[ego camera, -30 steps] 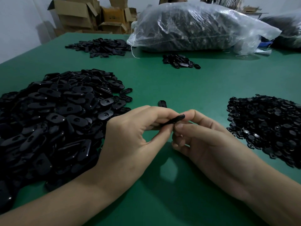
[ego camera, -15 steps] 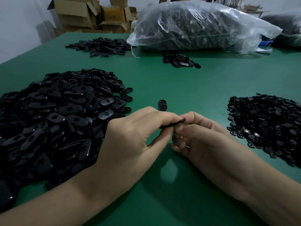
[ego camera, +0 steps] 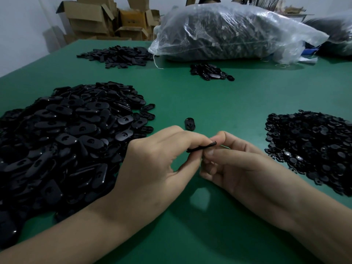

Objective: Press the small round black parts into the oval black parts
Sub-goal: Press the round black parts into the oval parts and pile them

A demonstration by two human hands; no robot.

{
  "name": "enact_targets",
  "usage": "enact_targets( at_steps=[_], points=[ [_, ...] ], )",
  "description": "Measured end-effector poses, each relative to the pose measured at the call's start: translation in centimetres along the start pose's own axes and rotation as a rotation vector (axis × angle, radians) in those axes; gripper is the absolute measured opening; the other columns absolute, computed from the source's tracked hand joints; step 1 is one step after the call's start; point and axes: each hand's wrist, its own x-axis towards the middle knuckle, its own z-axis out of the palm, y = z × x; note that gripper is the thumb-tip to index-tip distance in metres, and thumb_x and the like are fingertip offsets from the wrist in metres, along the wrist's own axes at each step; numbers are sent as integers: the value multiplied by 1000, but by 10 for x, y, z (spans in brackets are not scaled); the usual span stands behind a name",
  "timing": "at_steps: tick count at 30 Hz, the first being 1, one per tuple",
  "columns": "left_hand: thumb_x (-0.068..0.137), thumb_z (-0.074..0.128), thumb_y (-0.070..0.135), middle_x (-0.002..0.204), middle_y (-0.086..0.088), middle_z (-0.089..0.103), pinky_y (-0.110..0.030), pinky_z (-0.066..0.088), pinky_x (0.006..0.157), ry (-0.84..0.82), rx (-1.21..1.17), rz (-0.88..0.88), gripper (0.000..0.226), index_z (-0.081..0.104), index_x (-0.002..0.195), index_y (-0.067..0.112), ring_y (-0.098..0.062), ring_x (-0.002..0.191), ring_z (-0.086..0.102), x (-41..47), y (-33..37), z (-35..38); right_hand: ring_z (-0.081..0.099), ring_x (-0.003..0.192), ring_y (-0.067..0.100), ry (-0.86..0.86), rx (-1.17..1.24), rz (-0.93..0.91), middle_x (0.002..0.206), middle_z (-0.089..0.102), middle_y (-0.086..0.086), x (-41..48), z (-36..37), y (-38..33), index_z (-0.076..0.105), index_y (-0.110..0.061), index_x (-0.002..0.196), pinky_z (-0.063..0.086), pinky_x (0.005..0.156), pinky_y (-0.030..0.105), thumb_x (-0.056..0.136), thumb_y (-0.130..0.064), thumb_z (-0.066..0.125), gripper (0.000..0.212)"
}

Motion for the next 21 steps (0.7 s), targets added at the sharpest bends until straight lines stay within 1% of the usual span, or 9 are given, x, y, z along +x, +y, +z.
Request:
enact_targets(
  at_steps=[2, 5, 7, 9, 12, 13, 15, 18, 21],
  points=[
    [89, 78, 7, 89, 8, 74, -21, 56, 80, -2, -29, -64, 14, 80, 100, 16, -1, 85, 70, 1, 0, 2, 57, 64, 18, 5, -68, -41, 77, 63, 9, 0, -1, -1, 64, -14, 85, 55, 71, 29, 78, -2, 72, 16],
    [85, 81, 7, 88, 12, 75, -18, 56, 81, -26, -51, -136, 18, 79, 98, 20, 2, 85, 70, 3, -1, 3, 58, 69, 21, 74, -395, -191, 78, 65, 13, 0, -1, -5, 62, -8, 92, 51, 73, 29, 82, -10, 79, 19],
    [84, 81, 7, 88, 15, 75, -18, 57, 81, -34, -65, -180, 20, 78, 98, 21, 4, 85, 71, 2, -3, 3, 60, 68, 19, 128, -580, -286, 79, 67, 14, 1, -2, -8, 62, -2, 94, 50, 70, 27, 83, -16, 73, 20],
    [84, 82, 11, 90, 17, 76, -20, 57, 82, -69, -78, -250, 25, 78, 105, 24, 6, 87, 71, 3, -3, 3, 62, 67, 16, 166, -714, -336, 79, 69, 16, 4, -4, -10, 64, -3, 90, 51, 67, 24, 87, -15, 72, 15],
    [87, 81, 25, 102, 19, 76, -27, 59, 87, -133, -41, -346, 36, 74, 122, 29, 9, 95, 69, 9, -6, -1, 67, 67, 18, 213, -746, -371, 79, 71, 16, 9, -6, -15, 64, -4, 87, 55, 71, 31, 83, -23, 73, 22],
    [87, 80, 28, 106, 19, 75, -31, 59, 87, -144, -5, -360, 36, 73, 123, 30, 8, 96, 69, 14, -9, -5, 70, 68, 18, 247, -770, -392, 79, 73, 12, 12, -8, -18, 65, -5, 87, 58, 74, 35, 82, -26, 75, 24],
    [89, 77, 33, 110, 18, 74, -36, 59, 88, -197, 157, -354, 32, 73, 120, 32, 1, 97, 70, 27, -20, -16, 72, 69, 15, 352, -971, -450, 78, 75, 2, 22, -13, -23, 68, -14, 86, 61, 74, 40, 85, -27, 79, 18],
    [93, 70, 40, 120, 13, 71, -41, 56, 96, -381, 493, -365, 31, 71, 124, 34, -14, 109, 67, 41, -41, -33, 66, 69, 7, 467, -1360, -535, 73, 69, -14, 40, -20, -25, 68, -27, 82, 58, 68, 37, 87, -31, 80, 14],
    [97, 63, 45, 128, 7, 66, -42, 48, 100, -480, 706, -359, 38, 67, 133, 30, -21, 120, 57, 41, -58, -40, 63, 74, 10, 458, -1671, -548, 79, 65, -19, 57, -23, -20, 68, -28, 85, 49, 64, 32, 88, -33, 77, 11]
  ],
)
